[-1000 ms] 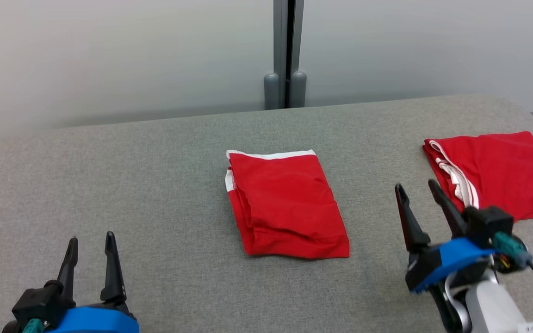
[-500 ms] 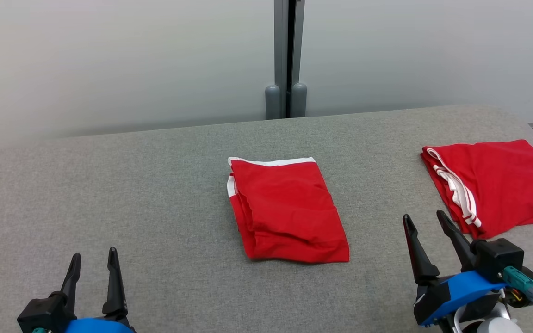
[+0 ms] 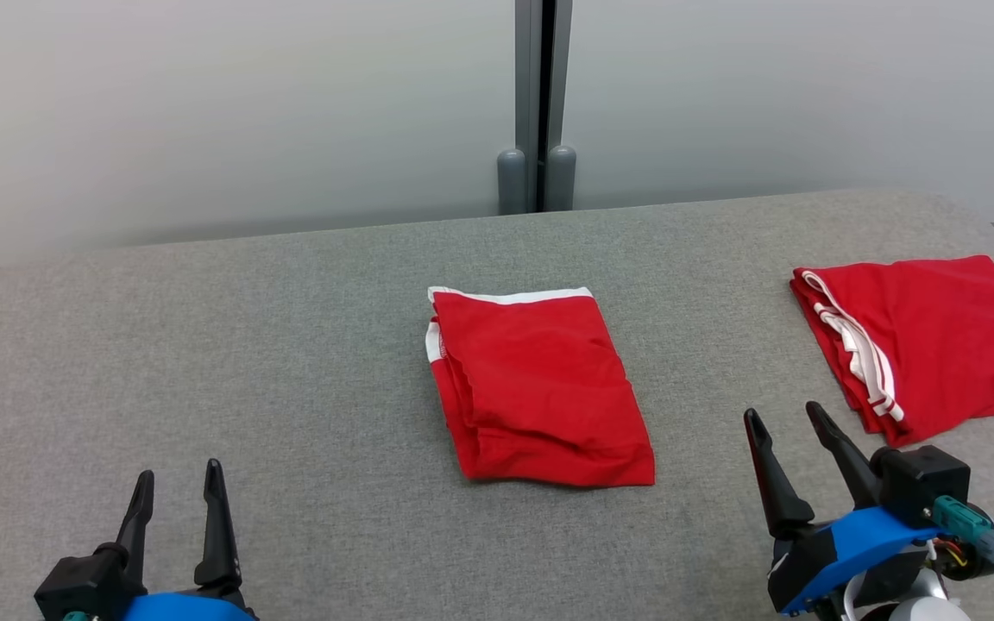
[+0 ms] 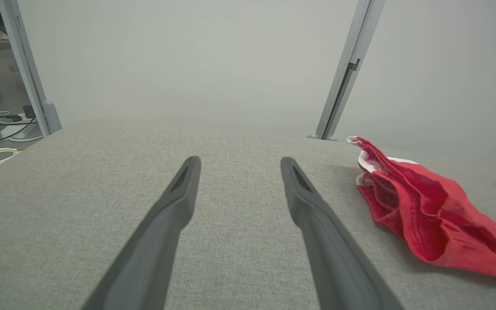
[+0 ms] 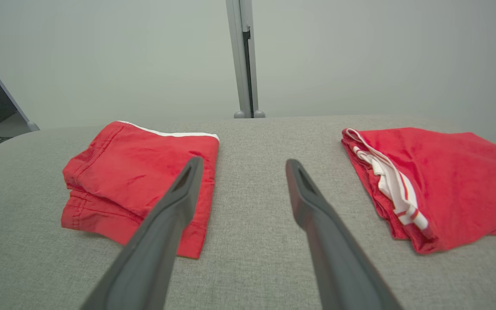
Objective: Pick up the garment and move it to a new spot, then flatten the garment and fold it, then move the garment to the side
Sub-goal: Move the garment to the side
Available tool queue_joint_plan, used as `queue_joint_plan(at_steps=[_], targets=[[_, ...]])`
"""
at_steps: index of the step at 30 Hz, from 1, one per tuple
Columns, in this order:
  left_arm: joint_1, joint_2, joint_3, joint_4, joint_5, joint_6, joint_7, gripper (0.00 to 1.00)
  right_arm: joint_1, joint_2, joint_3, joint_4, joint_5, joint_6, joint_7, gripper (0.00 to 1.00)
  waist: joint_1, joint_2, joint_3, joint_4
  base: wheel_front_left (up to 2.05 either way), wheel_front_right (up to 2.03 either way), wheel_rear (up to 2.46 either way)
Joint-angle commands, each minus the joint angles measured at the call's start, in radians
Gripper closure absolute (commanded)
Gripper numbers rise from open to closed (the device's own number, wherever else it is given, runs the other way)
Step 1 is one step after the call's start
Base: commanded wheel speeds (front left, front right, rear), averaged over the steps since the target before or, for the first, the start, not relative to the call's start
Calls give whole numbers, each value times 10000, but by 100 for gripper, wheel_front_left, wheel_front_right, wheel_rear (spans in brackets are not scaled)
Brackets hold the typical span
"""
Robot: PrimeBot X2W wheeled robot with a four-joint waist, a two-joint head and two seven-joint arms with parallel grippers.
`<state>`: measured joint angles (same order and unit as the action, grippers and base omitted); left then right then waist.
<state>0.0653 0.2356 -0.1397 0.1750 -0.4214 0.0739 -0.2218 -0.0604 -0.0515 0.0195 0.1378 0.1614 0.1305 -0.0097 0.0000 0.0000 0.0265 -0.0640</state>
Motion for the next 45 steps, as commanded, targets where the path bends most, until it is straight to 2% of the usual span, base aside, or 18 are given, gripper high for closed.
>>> queue_joint_plan(at_steps=[1, 7, 12, 17, 22, 28, 39, 42, 44, 45], targets=[[-93, 29, -21, -38, -9, 15, -48, 0, 52, 15, 7, 32, 46, 6, 23, 0, 0, 0, 1, 34, 0, 0, 0], [-189, 38, -107, -105, 11, 54, -19, 0, -563, 14, 265, 99, -56, 6, 256, 0, 0, 0, 6, 174, 0, 0, 0], [-203, 8, -197, -171, 49, 79, 28, 0, -1475, 14, 547, 615, 28, 6, 975, 0, 0, 0, -14, 330, 0, 0, 0], [-337, -19, -367, -288, 94, 61, 84, 0, -3195, -1, 609, 2429, 804, 6, 2509, 0, 0, 0, 93, 699, 0, 0, 0], [-596, -40, -539, -175, 137, -116, 7, 0, -4722, 9, 17, 4915, 918, 6, 3403, 0, 0, 0, 297, 1328, 0, 0, 0], [-943, -118, -832, 100, 205, -372, -98, 0, -5860, -1, -1193, 7422, 102, 6, 3442, 0, 0, 0, 527, 2142, 0, 0, 0], [-1541, -182, -1156, 565, 316, -749, -259, 0, -6898, -138, -3430, 9895, -1523, 6, 3092, 0, 0, 0, 992, 3040, 0, 0, 0], [-1627, -181, -1132, 668, 310, -775, -283, 0, -7018, -92, -3618, 10306, -1904, 6, 3161, 0, 0, 0, 1107, 3049, 0, 0, 0], [-1638, -197, -1117, 720, 293, -785, -317, 0, -7178, -26, -3641, 10601, -1766, 6, 3240, 0, 0, 0, 1161, 2985, 0, 0, 0], [-1645, -218, -1113, 734, 289, -769, -332, 0, -7293, 2, -3589, 10712, -1634, 6, 3223, 50, 0, 0, 1185, 2941, 0, 0, 0]])
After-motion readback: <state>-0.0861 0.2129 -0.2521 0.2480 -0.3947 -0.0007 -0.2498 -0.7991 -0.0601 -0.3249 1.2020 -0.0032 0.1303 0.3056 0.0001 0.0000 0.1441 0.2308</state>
